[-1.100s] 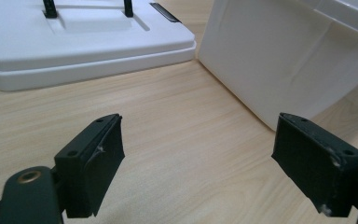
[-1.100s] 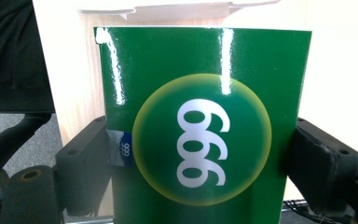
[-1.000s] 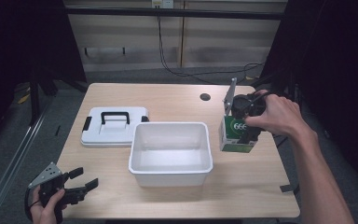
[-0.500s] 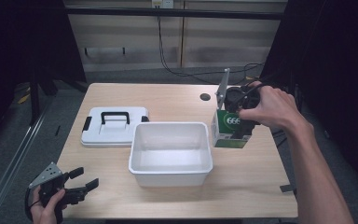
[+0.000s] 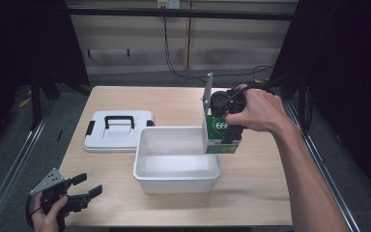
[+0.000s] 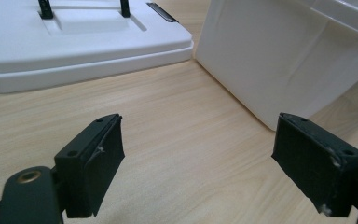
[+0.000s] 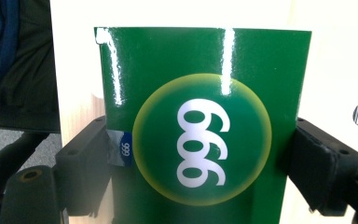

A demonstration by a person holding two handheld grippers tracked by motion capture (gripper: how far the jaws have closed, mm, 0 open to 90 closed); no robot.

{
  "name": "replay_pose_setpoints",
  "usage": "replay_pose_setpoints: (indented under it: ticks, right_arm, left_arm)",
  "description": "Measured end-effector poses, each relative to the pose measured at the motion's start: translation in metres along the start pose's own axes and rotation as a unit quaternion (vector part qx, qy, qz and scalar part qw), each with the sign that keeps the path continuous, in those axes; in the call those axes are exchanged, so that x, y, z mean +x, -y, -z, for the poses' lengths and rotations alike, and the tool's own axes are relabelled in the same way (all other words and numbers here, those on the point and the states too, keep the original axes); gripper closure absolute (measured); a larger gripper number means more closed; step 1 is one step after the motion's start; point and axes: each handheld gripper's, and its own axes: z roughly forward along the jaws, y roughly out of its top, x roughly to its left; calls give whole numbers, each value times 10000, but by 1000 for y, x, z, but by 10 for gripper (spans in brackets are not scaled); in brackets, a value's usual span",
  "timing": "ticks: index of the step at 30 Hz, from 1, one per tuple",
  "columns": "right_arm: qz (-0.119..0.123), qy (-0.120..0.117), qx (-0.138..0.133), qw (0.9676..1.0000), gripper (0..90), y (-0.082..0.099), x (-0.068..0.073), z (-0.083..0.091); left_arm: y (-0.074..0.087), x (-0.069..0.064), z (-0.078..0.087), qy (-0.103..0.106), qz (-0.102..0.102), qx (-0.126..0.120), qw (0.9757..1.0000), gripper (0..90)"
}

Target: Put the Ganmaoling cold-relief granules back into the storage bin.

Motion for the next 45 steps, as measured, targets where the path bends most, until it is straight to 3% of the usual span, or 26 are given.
replay_pose_setpoints:
  ticks: [19,23,30,39,45]
  right_arm:
    - [224,-209,25,9995,162,-47,-10,-37]
    - [210,-161,-26,9996,162,-49,-10,-41]
    - [250,-242,128,9993,162,-51,-10,-55]
    - [189,-284,-15,9994,162,-52,-10,-69]
    - [241,-310,52,9992,162,-55,-12,-79]
  left_arm:
    - [0,0,0,1,31,-22,10000,158]
    - [0,0,0,27,29,-27,10000,159]
    - [0,0,0,24,53,-23,10000,158]
    - [0,1,1,18,35,-55,10000,158]
    - [0,0,1,19,38,-66,10000,158]
